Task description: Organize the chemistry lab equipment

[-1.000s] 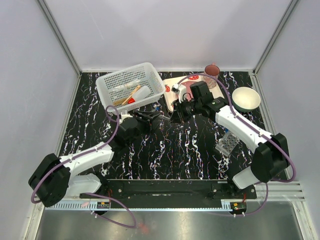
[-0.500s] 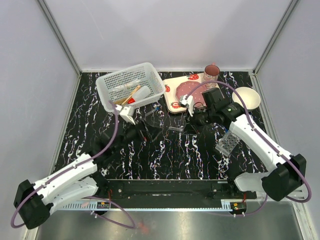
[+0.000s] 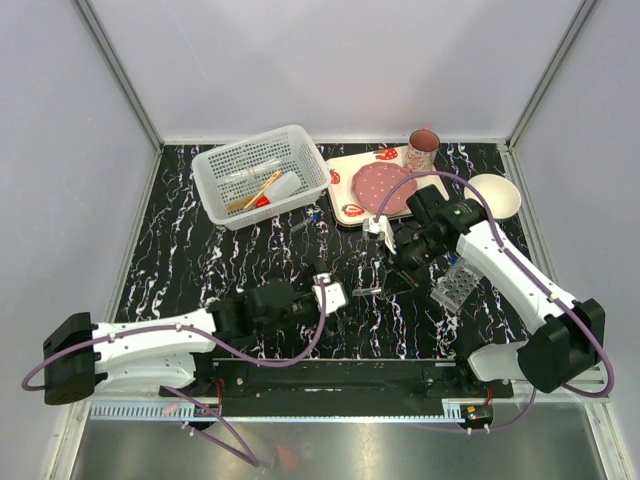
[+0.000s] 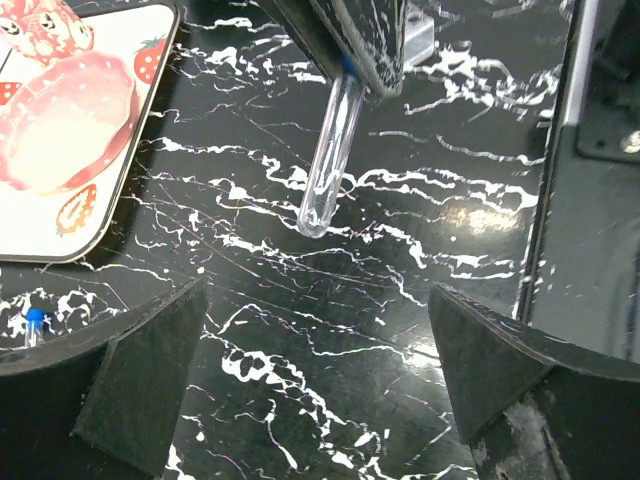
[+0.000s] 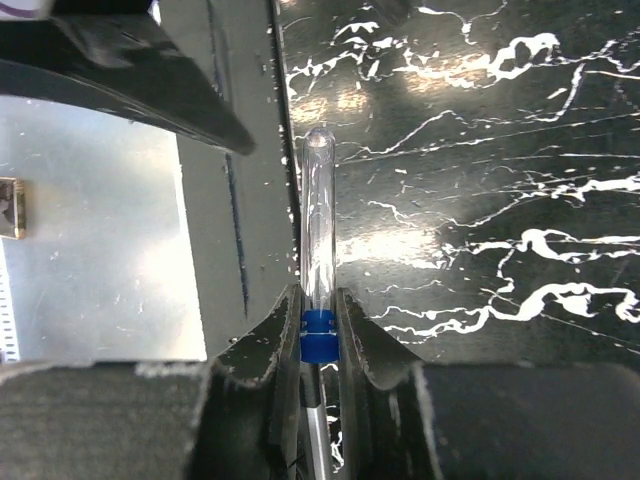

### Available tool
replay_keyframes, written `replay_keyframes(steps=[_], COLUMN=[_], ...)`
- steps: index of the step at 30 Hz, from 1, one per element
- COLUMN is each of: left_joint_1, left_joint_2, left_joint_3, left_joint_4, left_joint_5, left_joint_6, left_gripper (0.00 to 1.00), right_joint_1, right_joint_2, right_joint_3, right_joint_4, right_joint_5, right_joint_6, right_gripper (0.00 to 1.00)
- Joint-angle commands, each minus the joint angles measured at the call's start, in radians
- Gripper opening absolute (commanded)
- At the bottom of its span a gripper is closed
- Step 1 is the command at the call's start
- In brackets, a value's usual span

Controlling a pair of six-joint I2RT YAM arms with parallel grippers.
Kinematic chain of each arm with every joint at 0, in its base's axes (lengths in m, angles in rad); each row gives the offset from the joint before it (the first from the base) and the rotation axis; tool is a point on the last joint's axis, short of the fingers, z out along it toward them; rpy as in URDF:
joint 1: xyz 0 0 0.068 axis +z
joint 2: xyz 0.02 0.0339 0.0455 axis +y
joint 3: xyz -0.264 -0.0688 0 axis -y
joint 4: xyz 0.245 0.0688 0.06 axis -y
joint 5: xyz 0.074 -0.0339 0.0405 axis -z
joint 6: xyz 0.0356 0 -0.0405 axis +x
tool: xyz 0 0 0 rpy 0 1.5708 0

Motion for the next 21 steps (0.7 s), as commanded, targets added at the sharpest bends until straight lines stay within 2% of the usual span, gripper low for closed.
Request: replay_keyframes(steps=[1, 3, 7, 14, 15, 18, 21], left_joint_1=[-0.021, -0.027, -0.042, -0.065, -0.068, -0.076, -0.084], left_joint_2=[0.086, 0.120, 0.153, 0.221, 0.225, 0.242, 0.253], left_joint_3=[0.076, 0.087, 0.116, 0.174, 0.182, 0.202, 0.210], left_joint_4=[0.101, 0.123, 0.157, 0.119, 0.109, 0.083, 0.065], left_joint_5=[-0.026, -0.042, -0.063, -0.045, -0.045, -0.042, -0.042], left_joint_6=[0.164, 0.170, 0.172, 0.172, 0.172, 0.170, 0.176], left_gripper=[0.99, 0.99, 0.89, 0.66, 0.59, 0.46, 0.46], right_joint_1=[0.002, 0.002, 0.002, 0.002, 0.000, 0.001, 0.002], right_joint_2=[0.006, 0.012, 0.029, 0.044, 0.044, 0.047, 0.047], right_joint_3=[0.031, 0.033, 0.030, 0.028, 0.028, 0.031, 0.030], right_joint_4=[-0.083, -0.094, -0.096, -0.077, -0.077, -0.073, -0.070], right_joint_5=[-0.095, -0.099, -0.110, -0.115, -0.116, -0.116, -0.116], right_joint_6=[-0.075, -0.081, -0.078, -0.061, -0.058, -0.051, -0.048], right_gripper=[0.14, 0.14, 0.14, 0.14, 0.14, 0.14, 0.14])
